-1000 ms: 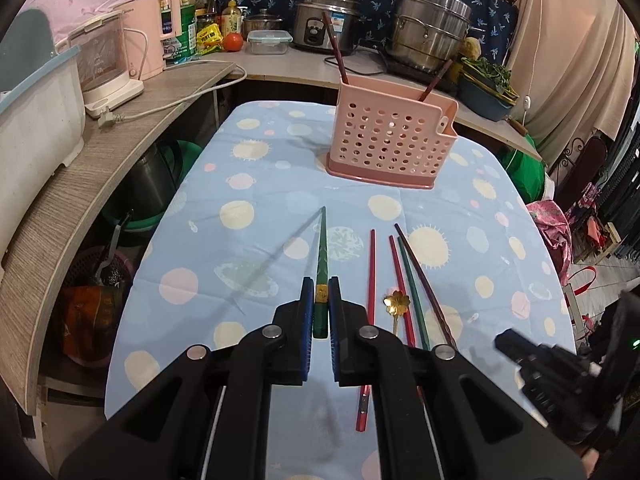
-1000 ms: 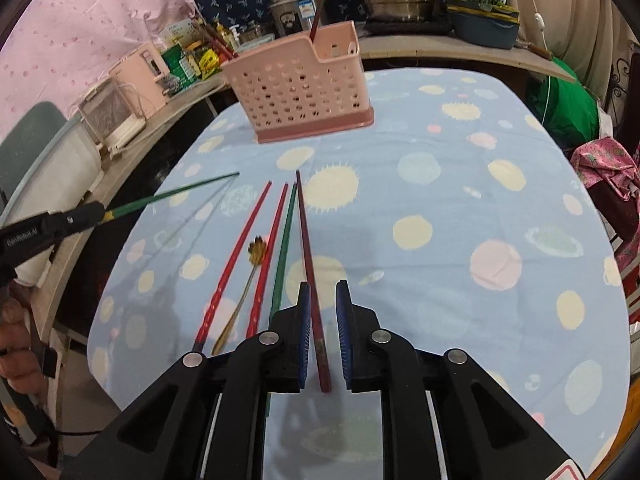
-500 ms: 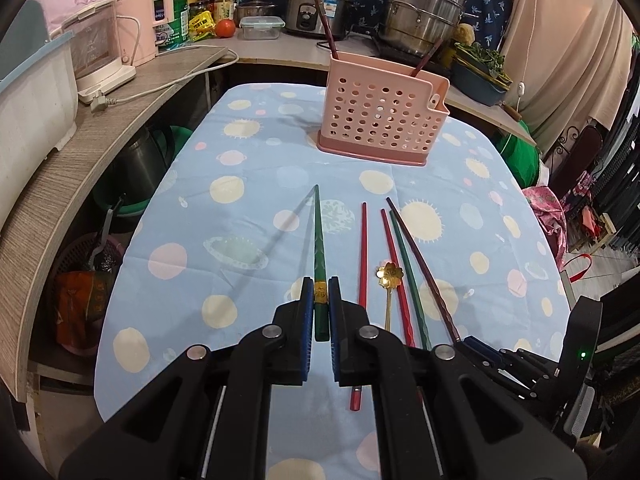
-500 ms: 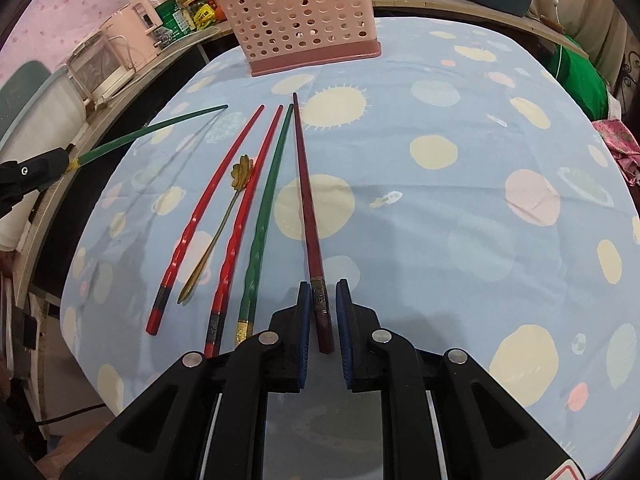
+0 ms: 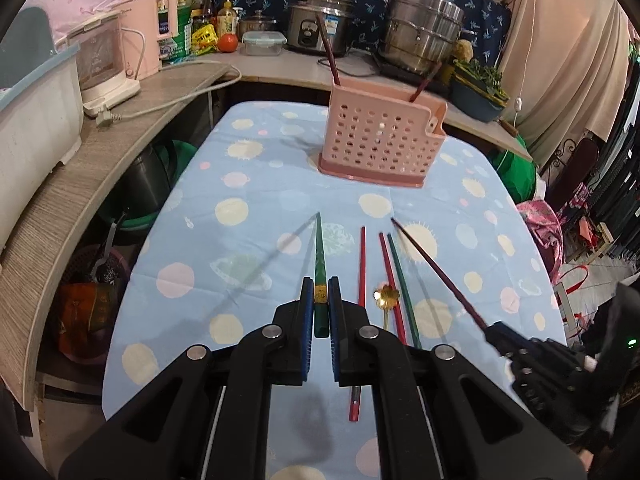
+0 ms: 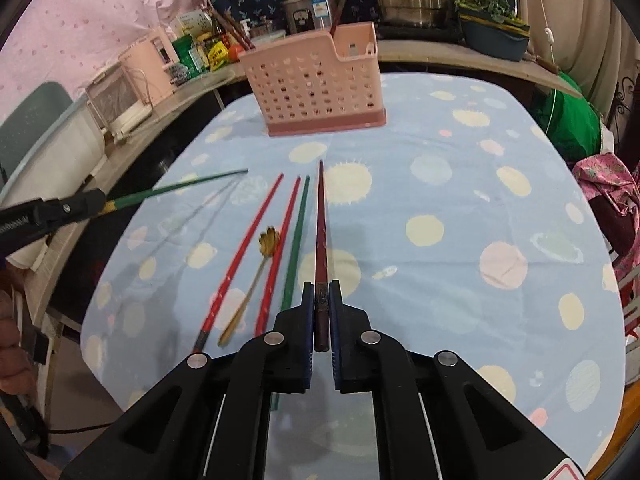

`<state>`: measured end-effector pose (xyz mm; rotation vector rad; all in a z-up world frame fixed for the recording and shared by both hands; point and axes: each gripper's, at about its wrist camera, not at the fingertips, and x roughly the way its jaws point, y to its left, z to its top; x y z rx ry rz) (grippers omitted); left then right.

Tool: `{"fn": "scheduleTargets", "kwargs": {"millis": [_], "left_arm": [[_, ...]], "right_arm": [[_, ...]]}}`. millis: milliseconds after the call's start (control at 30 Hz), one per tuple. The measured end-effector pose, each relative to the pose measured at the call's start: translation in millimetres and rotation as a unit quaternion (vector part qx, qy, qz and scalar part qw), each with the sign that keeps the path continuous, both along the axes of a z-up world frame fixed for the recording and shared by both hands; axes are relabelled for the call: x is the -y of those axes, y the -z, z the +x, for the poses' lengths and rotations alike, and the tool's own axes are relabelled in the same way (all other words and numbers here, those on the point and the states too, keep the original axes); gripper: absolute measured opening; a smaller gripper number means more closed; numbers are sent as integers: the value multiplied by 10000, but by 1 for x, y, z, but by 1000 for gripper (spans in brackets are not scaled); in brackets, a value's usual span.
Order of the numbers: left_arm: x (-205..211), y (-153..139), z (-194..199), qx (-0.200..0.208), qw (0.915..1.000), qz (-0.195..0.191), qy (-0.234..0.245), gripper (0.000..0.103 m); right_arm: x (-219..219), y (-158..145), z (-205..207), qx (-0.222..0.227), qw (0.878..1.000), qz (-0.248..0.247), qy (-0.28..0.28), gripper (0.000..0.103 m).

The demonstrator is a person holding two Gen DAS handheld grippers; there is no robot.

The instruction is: Organize utensils

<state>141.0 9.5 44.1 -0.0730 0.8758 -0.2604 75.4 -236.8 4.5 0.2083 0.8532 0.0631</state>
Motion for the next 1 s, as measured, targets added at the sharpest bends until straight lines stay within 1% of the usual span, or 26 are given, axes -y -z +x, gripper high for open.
{"fn": "scheduleTargets", "kwargs": {"millis": [133, 233, 333, 533, 633, 833, 933, 1000], "left_arm": [[-3, -24, 10, 313, 9995, -52, -68, 7], [-2, -41, 19, 509, 9986, -75, -86, 7], [-1, -55, 29, 656, 9977, -147, -106, 7], [5, -82, 50, 847, 9959, -296, -79, 7], [8, -98, 59, 1012, 9943, -333, -52, 3], [18, -134, 85, 1406, 9892, -417, -14, 2], [19, -144, 98, 1468, 9881, -444, -74, 2], [15, -143, 101, 1451, 9883, -456, -113, 2]], "right_arm": [[12, -45, 5, 597, 9981, 70, 114, 7], [18, -74, 12, 964, 9951, 119, 163, 7], [25, -93, 20, 1197, 9924, 201, 199, 7], [30, -115, 41, 1409, 9894, 293, 201, 7], [32, -126, 52, 1559, 9870, 290, 247, 7], [49, -151, 82, 1880, 9798, 527, 423, 7], [56, -160, 98, 1978, 9773, 556, 518, 7], [57, -162, 100, 1999, 9766, 594, 528, 7]]}}
